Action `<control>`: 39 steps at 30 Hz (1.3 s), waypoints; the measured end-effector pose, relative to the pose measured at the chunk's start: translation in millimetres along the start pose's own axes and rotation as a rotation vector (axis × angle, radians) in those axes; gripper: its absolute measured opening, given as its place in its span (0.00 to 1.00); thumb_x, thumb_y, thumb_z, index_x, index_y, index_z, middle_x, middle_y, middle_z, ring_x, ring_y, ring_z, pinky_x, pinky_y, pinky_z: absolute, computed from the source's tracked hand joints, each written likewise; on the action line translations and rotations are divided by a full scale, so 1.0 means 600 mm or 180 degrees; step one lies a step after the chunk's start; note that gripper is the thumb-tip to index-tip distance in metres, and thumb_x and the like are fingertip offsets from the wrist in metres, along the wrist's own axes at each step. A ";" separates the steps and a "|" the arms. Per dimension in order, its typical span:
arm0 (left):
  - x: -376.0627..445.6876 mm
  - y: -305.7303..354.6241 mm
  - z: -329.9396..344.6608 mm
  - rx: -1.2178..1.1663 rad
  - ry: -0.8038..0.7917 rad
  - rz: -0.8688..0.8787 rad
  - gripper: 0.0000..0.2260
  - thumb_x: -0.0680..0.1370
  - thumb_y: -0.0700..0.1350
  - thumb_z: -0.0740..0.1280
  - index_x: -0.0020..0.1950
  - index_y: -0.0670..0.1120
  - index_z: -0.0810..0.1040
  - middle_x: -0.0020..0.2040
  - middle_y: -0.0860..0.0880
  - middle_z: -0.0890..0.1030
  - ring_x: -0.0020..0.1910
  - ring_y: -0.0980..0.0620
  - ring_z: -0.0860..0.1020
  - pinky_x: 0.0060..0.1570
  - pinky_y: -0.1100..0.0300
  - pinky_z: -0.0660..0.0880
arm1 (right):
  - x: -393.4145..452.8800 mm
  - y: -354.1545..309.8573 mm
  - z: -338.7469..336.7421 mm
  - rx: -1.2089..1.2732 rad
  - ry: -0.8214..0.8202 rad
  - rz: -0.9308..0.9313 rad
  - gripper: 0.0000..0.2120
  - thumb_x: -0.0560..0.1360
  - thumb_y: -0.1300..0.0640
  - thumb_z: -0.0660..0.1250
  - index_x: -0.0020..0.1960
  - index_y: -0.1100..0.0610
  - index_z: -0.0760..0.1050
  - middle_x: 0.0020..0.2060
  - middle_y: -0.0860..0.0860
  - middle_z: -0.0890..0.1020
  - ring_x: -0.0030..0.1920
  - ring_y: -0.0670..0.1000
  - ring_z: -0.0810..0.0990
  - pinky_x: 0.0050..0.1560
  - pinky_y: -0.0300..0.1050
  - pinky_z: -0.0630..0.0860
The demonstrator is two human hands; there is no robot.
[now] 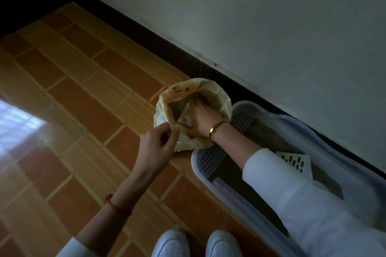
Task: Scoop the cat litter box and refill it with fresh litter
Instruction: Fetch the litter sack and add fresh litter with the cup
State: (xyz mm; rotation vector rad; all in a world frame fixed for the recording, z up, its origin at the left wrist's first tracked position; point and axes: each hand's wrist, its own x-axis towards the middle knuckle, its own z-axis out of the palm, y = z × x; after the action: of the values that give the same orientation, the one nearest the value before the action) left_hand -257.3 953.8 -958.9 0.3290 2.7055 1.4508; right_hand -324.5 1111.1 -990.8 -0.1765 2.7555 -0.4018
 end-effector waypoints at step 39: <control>0.004 0.003 -0.001 0.0211 -0.0074 -0.0122 0.15 0.80 0.48 0.61 0.40 0.40 0.77 0.32 0.39 0.78 0.31 0.37 0.75 0.30 0.46 0.72 | -0.327 0.184 -0.046 0.2685 0.1139 0.0815 0.42 0.63 0.45 0.77 0.72 0.45 0.60 0.65 0.45 0.70 0.63 0.44 0.72 0.55 0.38 0.76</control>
State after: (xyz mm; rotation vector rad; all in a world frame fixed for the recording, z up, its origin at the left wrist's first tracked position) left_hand -259.3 954.6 -956.7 0.2939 2.7302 1.3417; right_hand -159.7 1256.8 -935.8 0.4926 2.6027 -1.5720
